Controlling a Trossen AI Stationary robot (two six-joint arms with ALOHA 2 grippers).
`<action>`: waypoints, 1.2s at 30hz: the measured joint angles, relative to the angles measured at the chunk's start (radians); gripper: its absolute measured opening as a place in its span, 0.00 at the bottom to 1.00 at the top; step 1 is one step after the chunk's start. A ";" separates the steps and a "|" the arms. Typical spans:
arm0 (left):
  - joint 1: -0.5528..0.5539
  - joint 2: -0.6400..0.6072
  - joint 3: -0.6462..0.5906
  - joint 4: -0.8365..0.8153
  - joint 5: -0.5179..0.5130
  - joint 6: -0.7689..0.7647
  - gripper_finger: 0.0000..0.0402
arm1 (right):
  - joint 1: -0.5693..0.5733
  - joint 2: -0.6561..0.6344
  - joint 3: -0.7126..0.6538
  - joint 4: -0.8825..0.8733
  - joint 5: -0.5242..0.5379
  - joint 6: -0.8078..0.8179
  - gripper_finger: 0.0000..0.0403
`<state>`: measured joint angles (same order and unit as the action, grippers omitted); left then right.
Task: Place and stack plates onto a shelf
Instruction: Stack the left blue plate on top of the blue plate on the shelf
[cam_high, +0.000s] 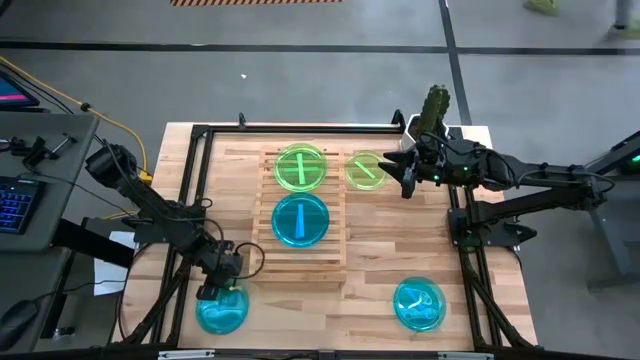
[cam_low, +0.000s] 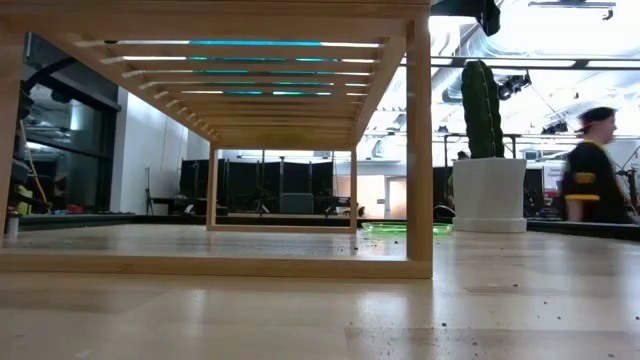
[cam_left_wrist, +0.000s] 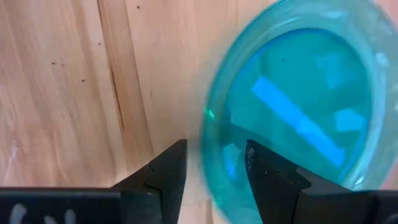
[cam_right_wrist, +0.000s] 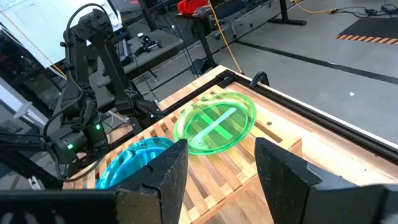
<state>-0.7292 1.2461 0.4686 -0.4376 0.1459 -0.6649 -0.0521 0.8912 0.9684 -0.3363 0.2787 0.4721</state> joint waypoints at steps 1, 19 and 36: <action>0.000 0.001 0.000 -0.003 -0.001 0.004 0.36 | 0.000 0.000 0.000 -0.002 0.000 0.000 0.42; 0.014 -0.024 -0.002 -0.065 0.016 -0.091 0.00 | 0.000 0.000 0.000 -0.026 0.000 -0.001 0.42; 0.016 -0.484 0.034 -0.229 0.059 -0.352 0.00 | 0.000 0.000 0.000 -0.044 -0.001 -0.001 0.42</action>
<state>-0.7128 0.7624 0.5027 -0.6671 0.2047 -1.0171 -0.0520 0.8913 0.9684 -0.3804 0.2780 0.4709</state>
